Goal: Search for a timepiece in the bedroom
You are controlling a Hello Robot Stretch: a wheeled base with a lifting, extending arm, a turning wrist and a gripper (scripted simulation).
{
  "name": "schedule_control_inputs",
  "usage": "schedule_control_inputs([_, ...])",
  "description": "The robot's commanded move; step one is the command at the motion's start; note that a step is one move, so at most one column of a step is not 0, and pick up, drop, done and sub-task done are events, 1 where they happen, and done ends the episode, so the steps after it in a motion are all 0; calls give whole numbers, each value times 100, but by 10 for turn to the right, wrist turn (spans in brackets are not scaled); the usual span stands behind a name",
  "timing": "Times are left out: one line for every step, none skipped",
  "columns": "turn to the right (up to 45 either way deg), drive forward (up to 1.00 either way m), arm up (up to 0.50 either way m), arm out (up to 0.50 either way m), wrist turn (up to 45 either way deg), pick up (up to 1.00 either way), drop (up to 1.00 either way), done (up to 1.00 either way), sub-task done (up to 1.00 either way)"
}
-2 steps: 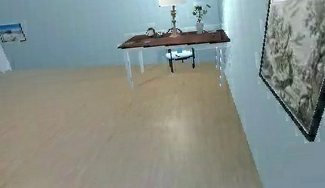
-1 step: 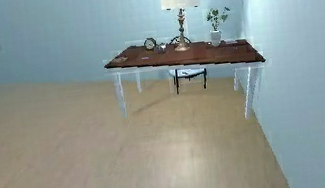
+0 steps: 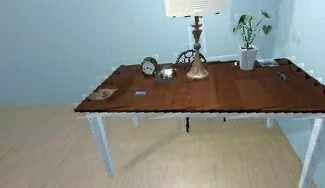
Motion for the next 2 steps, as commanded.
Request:
schedule_control_inputs([60,0,0,0,0,0,0,0,0])
schedule_control_inputs([0,70,0,0,0,0,0,0,0])
